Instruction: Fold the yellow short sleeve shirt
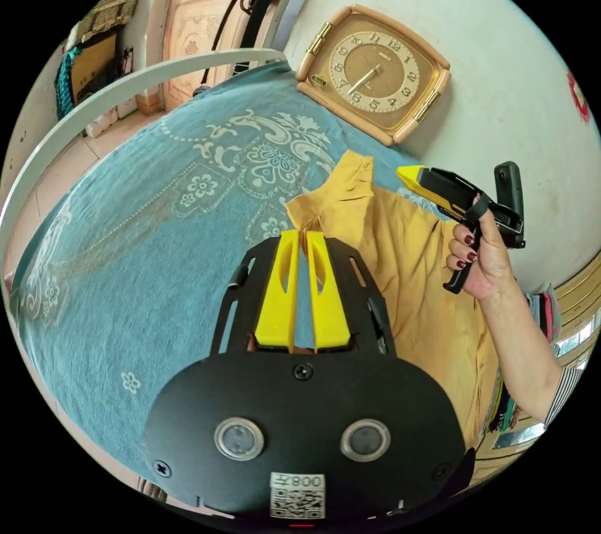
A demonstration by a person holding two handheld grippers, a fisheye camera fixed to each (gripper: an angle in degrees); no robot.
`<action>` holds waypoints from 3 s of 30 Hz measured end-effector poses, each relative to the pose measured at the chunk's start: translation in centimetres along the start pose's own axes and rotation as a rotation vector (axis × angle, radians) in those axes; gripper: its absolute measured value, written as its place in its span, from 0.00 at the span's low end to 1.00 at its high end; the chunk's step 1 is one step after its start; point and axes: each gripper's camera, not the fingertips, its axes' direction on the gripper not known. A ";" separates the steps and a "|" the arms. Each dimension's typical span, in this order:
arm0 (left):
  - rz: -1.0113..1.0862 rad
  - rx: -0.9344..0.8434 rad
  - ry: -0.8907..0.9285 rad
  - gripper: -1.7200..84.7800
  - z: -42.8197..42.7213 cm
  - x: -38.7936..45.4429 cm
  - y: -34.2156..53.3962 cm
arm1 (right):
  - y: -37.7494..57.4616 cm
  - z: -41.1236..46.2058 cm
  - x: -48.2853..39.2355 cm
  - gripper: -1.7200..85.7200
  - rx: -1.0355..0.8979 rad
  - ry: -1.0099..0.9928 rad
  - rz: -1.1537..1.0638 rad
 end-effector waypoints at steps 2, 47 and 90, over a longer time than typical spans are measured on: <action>-0.035 0.047 -0.010 0.05 -0.3 -0.7 1.6 | 0.1 -2.1 -1.0 0.03 0.021 0.025 -0.009; 0.956 -0.593 0.539 0.10 46.9 68.1 34.8 | 34.8 -82.7 -8.1 0.05 0.225 0.951 0.750; 0.240 -0.638 0.282 0.09 19.1 14.1 49.7 | 34.5 -73.7 -43.5 0.02 -0.013 0.445 0.496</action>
